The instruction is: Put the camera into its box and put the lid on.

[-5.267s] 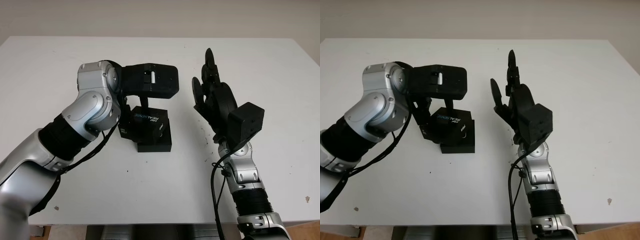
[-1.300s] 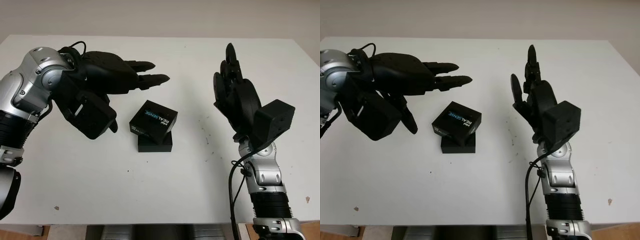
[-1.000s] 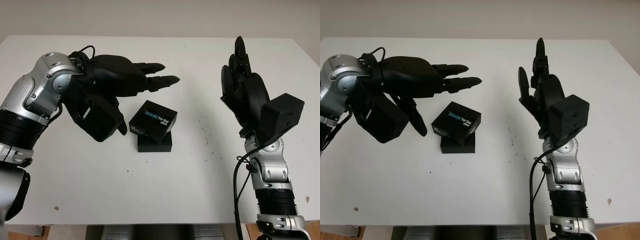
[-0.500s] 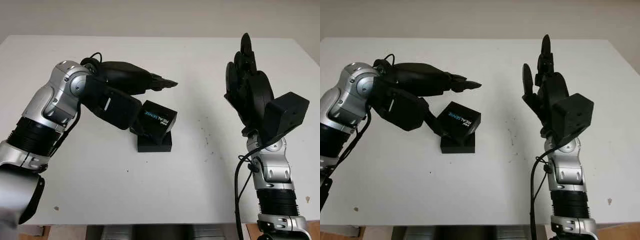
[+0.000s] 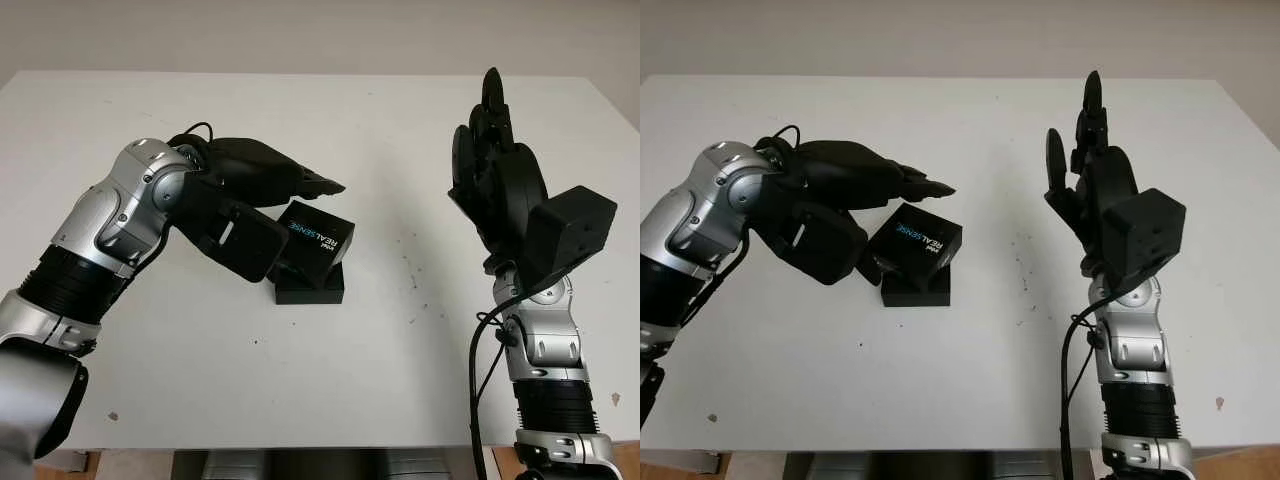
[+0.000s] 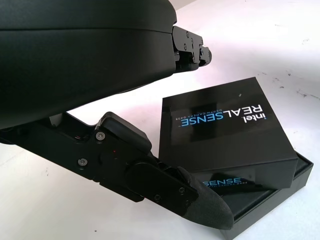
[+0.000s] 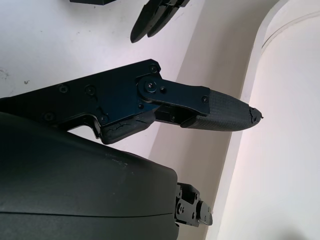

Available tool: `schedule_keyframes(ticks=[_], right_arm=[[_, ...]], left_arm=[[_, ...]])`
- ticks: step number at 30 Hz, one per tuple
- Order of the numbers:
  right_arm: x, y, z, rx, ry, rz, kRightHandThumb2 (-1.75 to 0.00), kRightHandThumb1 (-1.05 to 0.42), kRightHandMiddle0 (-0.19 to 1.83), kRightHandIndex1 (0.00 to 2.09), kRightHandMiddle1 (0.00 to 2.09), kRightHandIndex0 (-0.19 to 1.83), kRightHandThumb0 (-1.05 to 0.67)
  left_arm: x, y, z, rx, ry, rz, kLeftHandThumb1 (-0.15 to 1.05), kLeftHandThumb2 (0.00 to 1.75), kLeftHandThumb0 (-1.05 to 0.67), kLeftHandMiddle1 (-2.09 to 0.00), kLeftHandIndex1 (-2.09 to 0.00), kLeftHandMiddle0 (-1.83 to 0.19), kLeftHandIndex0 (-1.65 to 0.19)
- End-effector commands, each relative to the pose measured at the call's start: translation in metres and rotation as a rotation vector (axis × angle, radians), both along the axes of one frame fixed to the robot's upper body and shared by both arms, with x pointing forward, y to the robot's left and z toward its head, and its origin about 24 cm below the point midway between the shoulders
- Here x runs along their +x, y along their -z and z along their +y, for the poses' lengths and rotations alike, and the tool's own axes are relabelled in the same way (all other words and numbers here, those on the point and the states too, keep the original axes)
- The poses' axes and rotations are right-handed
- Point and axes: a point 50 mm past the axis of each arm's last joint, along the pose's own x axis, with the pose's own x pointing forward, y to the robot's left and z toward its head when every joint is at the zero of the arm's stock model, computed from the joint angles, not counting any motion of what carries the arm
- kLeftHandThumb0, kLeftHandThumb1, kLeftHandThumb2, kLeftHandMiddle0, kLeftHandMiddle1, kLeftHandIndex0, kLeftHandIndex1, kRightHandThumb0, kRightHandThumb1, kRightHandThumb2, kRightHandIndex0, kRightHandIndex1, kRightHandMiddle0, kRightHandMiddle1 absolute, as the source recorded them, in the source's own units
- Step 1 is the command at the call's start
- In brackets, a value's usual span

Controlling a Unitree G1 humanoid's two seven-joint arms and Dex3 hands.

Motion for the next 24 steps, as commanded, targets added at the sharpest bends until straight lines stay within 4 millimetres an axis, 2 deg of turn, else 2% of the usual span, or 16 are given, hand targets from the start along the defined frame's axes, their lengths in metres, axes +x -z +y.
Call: schedule_keyframes(ticks=[1, 10, 21, 22, 23, 24], right_arm=[[-0.0020, -0.0039, 0.0008, -0.006, -0.002, -0.017, -0.63, -1.05, -0.19, 0.00, 0.00, -0.19, -0.79], [-0.0026, -0.0030, 0.0009, 0.001, -0.012, -0.018, -0.64, -1.05, -0.19, 0.00, 0.00, -0.19, -0.78], [-0.0042, -0.0005, 0.0029, 0.007, -0.028, -0.011, -0.65, -1.05, -0.19, 0.00, 0.00, -0.19, -0.78], [-0.0044, 0.0002, 0.0029, 0.004, -0.033, -0.008, -0.65, -1.05, -0.19, 0.00, 0.00, -0.19, -0.78], [-0.0046, 0.0007, 0.0033, 0.006, -0.037, -0.005, -0.65, -1.05, -0.19, 0.00, 0.00, -0.19, -0.78], [-0.0047, 0.0012, 0.0038, 0.012, -0.041, -0.005, -0.64, -1.05, -0.19, 0.00, 0.00, -0.19, -0.79]], left_arm=[[-0.0011, 0.0011, 0.0004, 0.018, 0.011, -0.013, 0.88, 0.05, -0.91, -0.07, -0.10, -0.10, -0.04], [-0.0030, 0.0038, -0.0027, 0.012, 0.060, -0.091, 0.90, 0.06, -0.88, -0.09, -0.15, -0.18, -0.13], [-0.0029, 0.0088, -0.0060, -0.074, 0.109, -0.150, 0.93, 0.06, -0.78, -0.18, -0.27, -0.40, -0.29], [-0.0032, 0.0095, -0.0062, -0.072, 0.115, -0.161, 0.94, 0.06, -0.78, -0.40, -0.36, -0.37, -0.29], [-0.0033, 0.0101, -0.0064, -0.067, 0.119, -0.172, 0.95, 0.06, -0.79, -0.84, -0.48, -0.25, -0.24], [-0.0034, 0.0110, -0.0066, -0.068, 0.123, -0.181, 0.95, 0.05, -0.79, -1.15, -0.63, -0.19, -0.17]])
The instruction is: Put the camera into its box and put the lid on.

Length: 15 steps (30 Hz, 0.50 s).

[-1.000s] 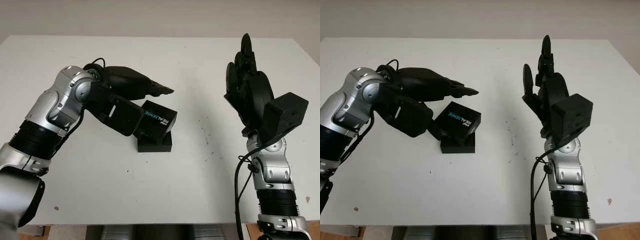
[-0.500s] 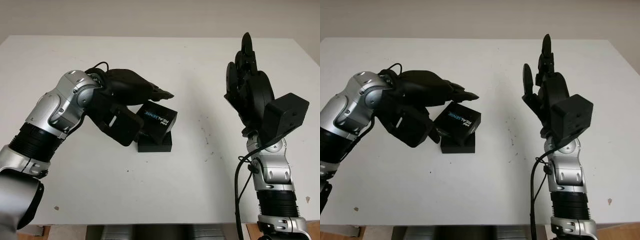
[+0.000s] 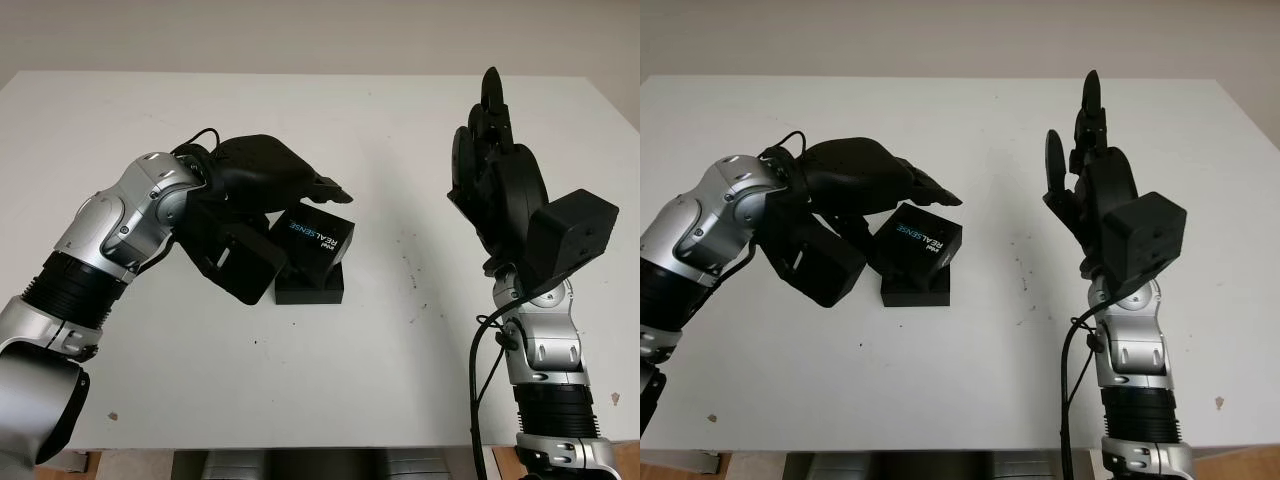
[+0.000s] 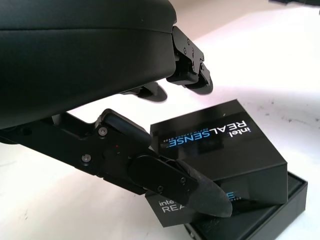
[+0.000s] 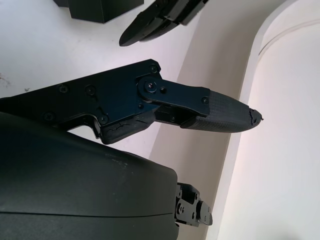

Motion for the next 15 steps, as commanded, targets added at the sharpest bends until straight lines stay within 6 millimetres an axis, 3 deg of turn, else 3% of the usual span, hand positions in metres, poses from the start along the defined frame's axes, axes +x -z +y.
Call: schedule_keyframes(ticks=[1, 2, 3, 4, 7, 9, 11, 15], right_arm=[[-0.0018, -0.0006, 0.0011, 0.015, -0.011, -0.009, -0.64, -1.05, -0.19, 0.00, 0.00, -0.19, -0.78], [-0.0018, 0.0001, 0.0016, 0.020, -0.015, -0.007, -0.63, -1.05, -0.19, 0.00, 0.00, -0.19, -0.78], [-0.0015, 0.0008, 0.0021, 0.024, -0.012, 0.000, -0.62, -1.05, -0.19, 0.00, 0.00, -0.19, -0.78], [-0.0013, 0.0016, 0.0023, 0.024, -0.011, 0.005, -0.61, -1.05, -0.19, 0.00, 0.00, -0.19, -0.80], [-0.0007, 0.0028, 0.0029, 0.010, -0.008, 0.010, -0.61, -1.05, -0.19, 0.00, 0.00, -0.19, -0.81], [-0.0007, 0.0036, 0.0031, 0.012, -0.015, 0.017, -0.60, -1.05, -0.19, 0.00, 0.00, -0.19, -0.81], [-0.0013, 0.0041, 0.0040, 0.008, -0.024, 0.025, -0.61, -1.05, -0.19, 0.00, 0.00, -0.19, -0.81], [-0.0014, 0.0058, 0.0071, 0.016, -0.053, 0.045, -0.63, -1.05, -0.19, 0.00, 0.00, -0.19, -0.77]], left_arm=[[-0.0004, 0.0069, 0.0004, 0.000, 0.006, 0.000, 0.94, 0.05, -0.79, -1.59, -0.82, -0.18, -0.10], [-0.0005, 0.0075, 0.0003, -0.003, 0.010, -0.007, 0.94, 0.05, -0.79, -1.81, -0.92, -0.19, -0.06], [-0.0005, 0.0081, 0.0001, -0.007, 0.012, -0.010, 0.94, 0.05, -0.79, -1.95, -0.98, -0.34, -0.05], [-0.0004, 0.0088, 0.0000, -0.012, 0.012, -0.009, 0.93, 0.05, -0.78, -2.04, -1.05, -0.65, -0.04], [-0.0003, 0.0099, -0.0002, -0.016, 0.006, -0.004, 0.92, 0.05, -0.76, -2.09, -1.13, -1.07, -0.03], [-0.0004, 0.0109, 0.0000, -0.019, -0.001, -0.003, 0.92, 0.05, -0.76, -2.09, -1.21, -1.14, -0.05], [-0.0008, 0.0114, 0.0002, -0.016, -0.011, -0.005, 0.92, 0.05, -0.75, -2.09, -1.42, -1.15, -0.05], [-0.0019, 0.0117, 0.0006, -0.008, -0.022, -0.001, 0.91, 0.05, -0.72, -2.09, -1.48, -1.09, -0.06]])
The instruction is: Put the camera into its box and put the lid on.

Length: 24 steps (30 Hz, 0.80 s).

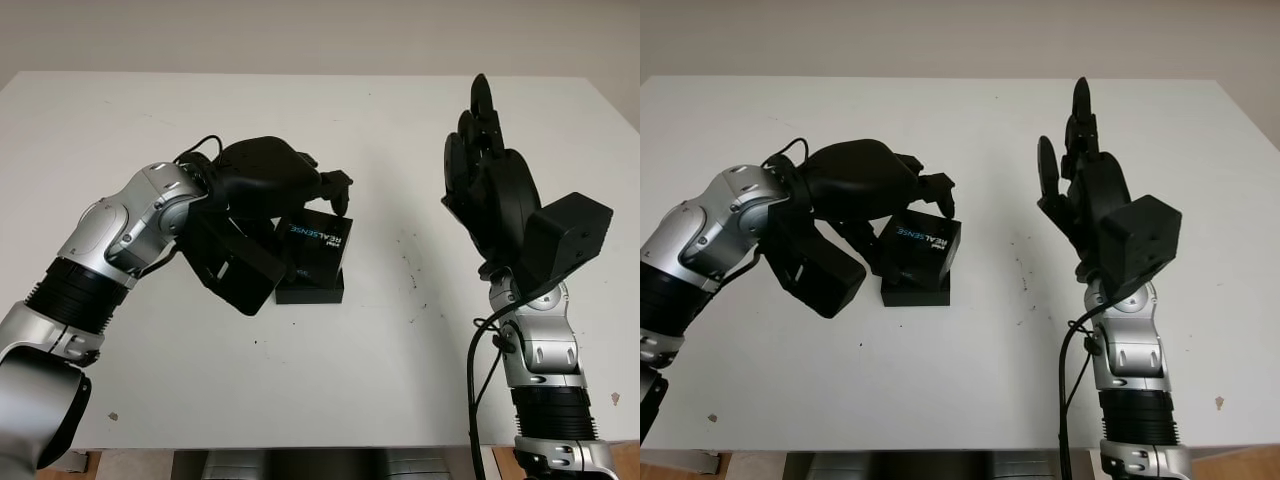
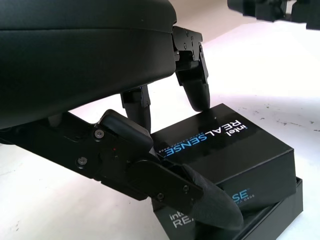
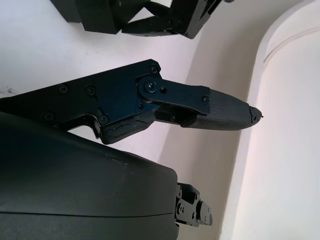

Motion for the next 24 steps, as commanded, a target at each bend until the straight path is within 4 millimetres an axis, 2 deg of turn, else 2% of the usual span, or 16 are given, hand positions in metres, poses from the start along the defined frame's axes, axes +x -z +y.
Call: schedule_keyframes(ticks=[1, 4, 10, 14, 15, 16, 18, 19, 22, 24], right_arm=[[-0.001, -0.001, 0.004, 0.004, -0.017, -0.007, -0.64, -1.05, -0.19, 0.00, 0.00, -0.19, -0.78], [-0.002, 0.001, 0.004, -0.002, -0.025, -0.013, -0.66, -1.05, -0.19, 0.00, 0.00, -0.19, -0.78], [-0.002, 0.002, 0.004, 0.005, -0.015, -0.005, -0.63, -1.05, -0.19, 0.00, 0.00, -0.19, -0.82], [-0.003, 0.003, 0.005, 0.009, -0.012, -0.002, -0.61, -1.05, -0.19, 0.00, 0.00, -0.19, -0.82], [-0.003, 0.003, 0.005, 0.007, -0.012, -0.003, -0.62, -1.05, -0.19, 0.00, 0.00, -0.19, -0.82], [-0.003, 0.003, 0.005, 0.012, -0.014, -0.002, -0.62, -1.05, -0.19, 0.00, 0.00, -0.19, -0.82], [-0.003, 0.003, 0.006, 0.017, -0.021, 0.004, -0.62, -1.05, -0.19, 0.00, 0.00, -0.19, -0.81], [-0.003, 0.004, 0.006, 0.018, -0.023, 0.003, -0.62, -1.05, -0.19, 0.00, 0.00, -0.19, -0.80], [-0.002, 0.004, 0.007, 0.011, -0.025, 0.001, -0.62, -1.05, -0.19, 0.00, 0.00, -0.19, -0.81], [-0.002, 0.003, 0.007, 0.017, -0.026, 0.001, -0.62, -1.05, -0.19, 0.00, 0.00, -0.19, -0.81]], left_arm=[[-0.002, 0.006, 0.000, 0.020, -0.007, 0.017, 0.91, 0.05, -0.71, -2.09, -1.46, -1.07, -0.04], [-0.003, 0.006, -0.001, 0.031, -0.019, 0.024, 0.91, 0.05, -0.70, -2.09, -1.46, -1.03, -0.06], [-0.005, 0.008, -0.001, 0.034, -0.047, 0.022, 0.90, 0.05, -0.68, -2.09, -1.71, -0.90, -0.06], [-0.005, 0.009, 0.000, -0.015, -0.058, -0.009, 0.97, 0.07, -0.43, -2.09, -1.83, -0.76, -0.11], [-0.005, 0.010, 0.000, -0.029, -0.064, -0.023, 1.01, 0.08, -0.35, -2.09, -1.99, -0.84, -0.19], [-0.005, 0.010, 0.000, -0.048, -0.068, -0.035, 1.03, 0.08, -0.31, -2.09, -2.04, -0.91, -0.27], [-0.004, 0.008, 0.000, -0.094, -0.094, -0.040, 1.04, 0.14, -0.24, -2.09, -2.08, -1.11, -0.53], [-0.003, 0.006, 0.000, -0.118, -0.116, -0.033, 1.05, 0.16, -0.23, -2.09, -2.09, -1.14, -0.58], [-0.003, -0.002, -0.001, -0.214, -0.188, -0.003, 1.05, 0.14, -0.25, -2.09, -2.03, -0.83, -0.19], [-0.004, -0.005, -0.002, -0.247, -0.216, 0.013, 1.05, 0.13, -0.25, -2.09, -1.97, -0.73, -0.11]])
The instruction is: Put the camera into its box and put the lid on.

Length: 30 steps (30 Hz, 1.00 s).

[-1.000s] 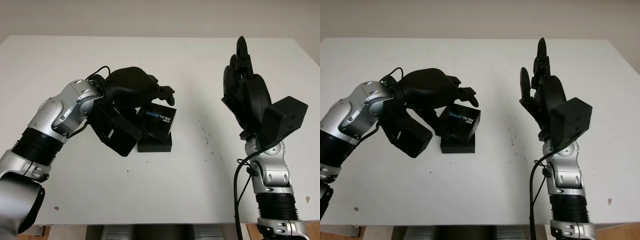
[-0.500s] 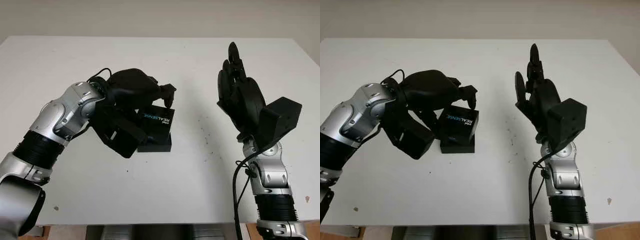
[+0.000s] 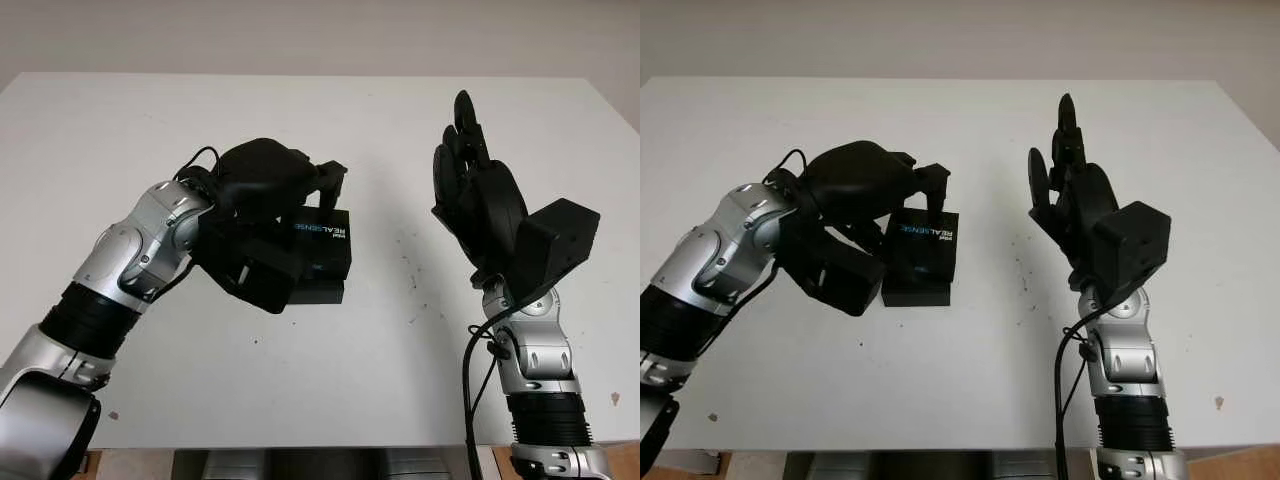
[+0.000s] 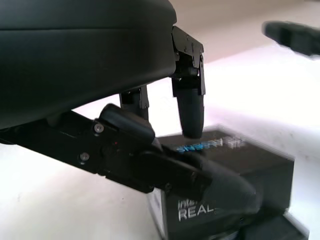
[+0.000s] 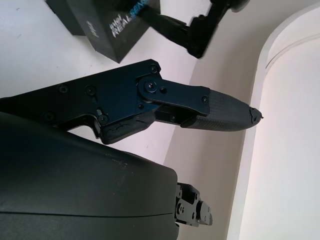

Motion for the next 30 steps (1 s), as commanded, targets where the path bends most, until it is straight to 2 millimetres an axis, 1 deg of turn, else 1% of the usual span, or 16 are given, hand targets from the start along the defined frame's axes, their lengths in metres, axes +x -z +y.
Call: schedule_keyframes(ticks=[1, 4, 5, 7, 9, 11, 15, 20, 23, 25, 27, 29, 30], right_arm=[[0.000, -0.002, 0.002, 0.015, -0.007, -0.013, -0.62, -1.05, -0.19, 0.00, 0.00, -0.19, -0.81], [0.000, -0.002, 0.002, 0.022, -0.012, -0.015, -0.61, -1.05, -0.19, 0.00, 0.00, -0.19, -0.81], [0.000, -0.002, 0.002, 0.020, -0.012, -0.016, -0.61, -1.05, -0.19, 0.00, 0.00, -0.19, -0.81], [0.000, -0.002, 0.002, 0.023, -0.013, -0.018, -0.61, -1.05, -0.19, 0.00, 0.00, -0.19, -0.81], [0.000, -0.002, 0.002, 0.026, -0.011, -0.017, -0.60, -1.05, -0.19, 0.00, 0.00, -0.19, -0.82], [0.000, -0.002, 0.001, 0.029, -0.012, -0.017, -0.60, -1.05, -0.19, 0.00, 0.00, -0.19, -0.82], [0.001, -0.003, 0.002, 0.016, -0.016, -0.019, -0.61, -1.05, -0.19, 0.00, 0.00, -0.19, -0.82], [0.003, -0.003, 0.002, 0.019, -0.017, -0.017, -0.62, -1.05, -0.19, 0.00, 0.00, -0.19, -0.80], [0.003, -0.003, 0.001, 0.018, -0.016, -0.013, -0.60, -1.05, -0.19, 0.00, 0.00, -0.19, -0.80], [0.003, -0.004, 0.000, 0.026, -0.014, -0.011, -0.59, -1.05, -0.19, 0.00, 0.00, -0.19, -0.79], [0.003, -0.004, 0.000, 0.023, -0.010, -0.009, -0.59, -1.05, -0.19, 0.00, 0.00, -0.19, -0.79], [0.003, -0.004, 0.000, 0.017, -0.012, -0.008, -0.59, -1.05, -0.19, 0.00, 0.00, -0.19, -0.79], [0.003, -0.004, 0.000, 0.015, -0.013, -0.007, -0.59, -1.05, -0.19, 0.00, 0.00, -0.19, -0.79]], left_arm=[[-0.002, -0.006, -0.002, -0.043, -0.012, 0.001, 1.05, 0.12, -0.26, -2.09, -1.95, -0.72, -0.12], [-0.002, -0.010, -0.003, -0.057, -0.049, 0.025, 1.05, 0.10, -0.26, -2.09, -1.80, -0.68, -0.16], [-0.002, -0.011, -0.003, -0.064, -0.056, 0.028, 1.05, 0.10, -0.26, -2.09, -1.78, -0.68, -0.17], [-0.001, -0.011, -0.003, -0.077, -0.072, 0.043, 1.05, 0.09, -0.23, -2.09, -1.80, -0.67, -0.18], [-0.001, -0.013, -0.002, -0.075, -0.086, 0.069, 1.05, 0.10, -0.23, -2.09, -1.82, -0.62, -0.14], [-0.003, -0.017, -0.001, -0.061, -0.099, 0.100, 1.05, 0.09, -0.23, -2.09, -1.77, -0.50, -0.11], [-0.006, -0.022, -0.002, -0.048, -0.107, 0.146, 1.05, 0.08, -0.24, -2.09, -1.75, -0.44, -0.12], [-0.008, -0.019, 0.000, -0.051, -0.073, 0.177, 1.05, 0.08, -0.25, -2.09, -1.71, -0.50, -0.11], [-0.009, -0.017, 0.002, -0.049, -0.058, 0.213, 1.05, 0.09, -0.26, -2.09, -1.73, -0.52, -0.15], [-0.010, -0.015, 0.003, -0.066, -0.040, 0.227, 1.05, 0.10, -0.23, -2.09, -1.88, -0.61, -0.18], [-0.010, -0.013, 0.004, -0.066, -0.028, 0.227, 1.05, 0.10, -0.23, -2.09, -1.99, -0.66, -0.17], [-0.011, -0.011, 0.005, -0.048, -0.012, 0.219, 1.05, 0.11, -0.24, -2.09, -2.00, -0.66, -0.15], [-0.012, -0.010, 0.005, -0.040, -0.004, 0.215, 1.05, 0.12, -0.23, -2.09, -2.04, -0.71, -0.15]])
